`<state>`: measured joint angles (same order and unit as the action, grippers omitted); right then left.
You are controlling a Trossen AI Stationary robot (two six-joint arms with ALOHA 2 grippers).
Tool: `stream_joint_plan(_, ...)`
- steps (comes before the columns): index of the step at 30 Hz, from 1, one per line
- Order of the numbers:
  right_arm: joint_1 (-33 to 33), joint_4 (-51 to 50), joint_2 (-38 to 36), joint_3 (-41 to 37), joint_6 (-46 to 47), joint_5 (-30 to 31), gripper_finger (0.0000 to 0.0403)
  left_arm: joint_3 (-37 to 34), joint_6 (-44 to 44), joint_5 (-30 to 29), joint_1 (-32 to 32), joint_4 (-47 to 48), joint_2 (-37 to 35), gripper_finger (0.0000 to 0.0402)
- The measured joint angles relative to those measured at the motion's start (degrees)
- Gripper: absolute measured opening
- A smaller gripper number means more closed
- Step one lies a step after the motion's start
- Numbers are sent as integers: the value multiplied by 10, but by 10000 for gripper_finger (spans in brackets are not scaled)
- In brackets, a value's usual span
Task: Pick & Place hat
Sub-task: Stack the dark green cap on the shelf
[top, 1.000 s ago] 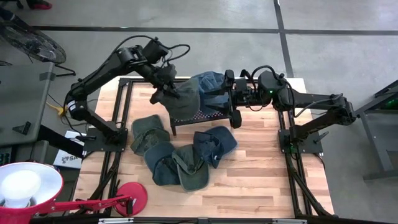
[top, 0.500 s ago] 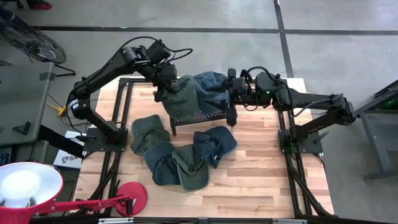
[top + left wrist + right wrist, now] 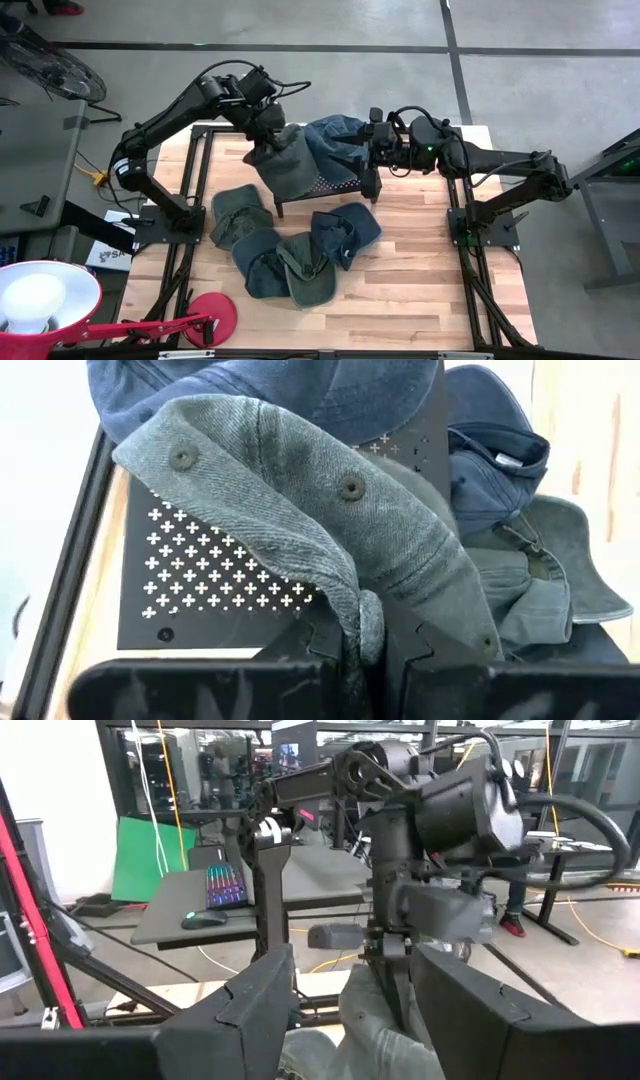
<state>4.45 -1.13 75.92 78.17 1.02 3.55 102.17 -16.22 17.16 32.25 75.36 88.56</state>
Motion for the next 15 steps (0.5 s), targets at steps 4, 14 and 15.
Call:
stream_joint_plan(4, 0, 0, 0, 0, 0, 0, 197, 0, -4, -3, 0, -8, 21, 18)
stream_joint_plan(14, 0, -10, 0, 0, 0, 0, 197, -1, -61, -45, 0, -73, 35, 13)
stream_joint_plan(15, 0, -13, 0, 0, 0, 0, 197, -1, -69, -45, 0, -76, 35, 13)
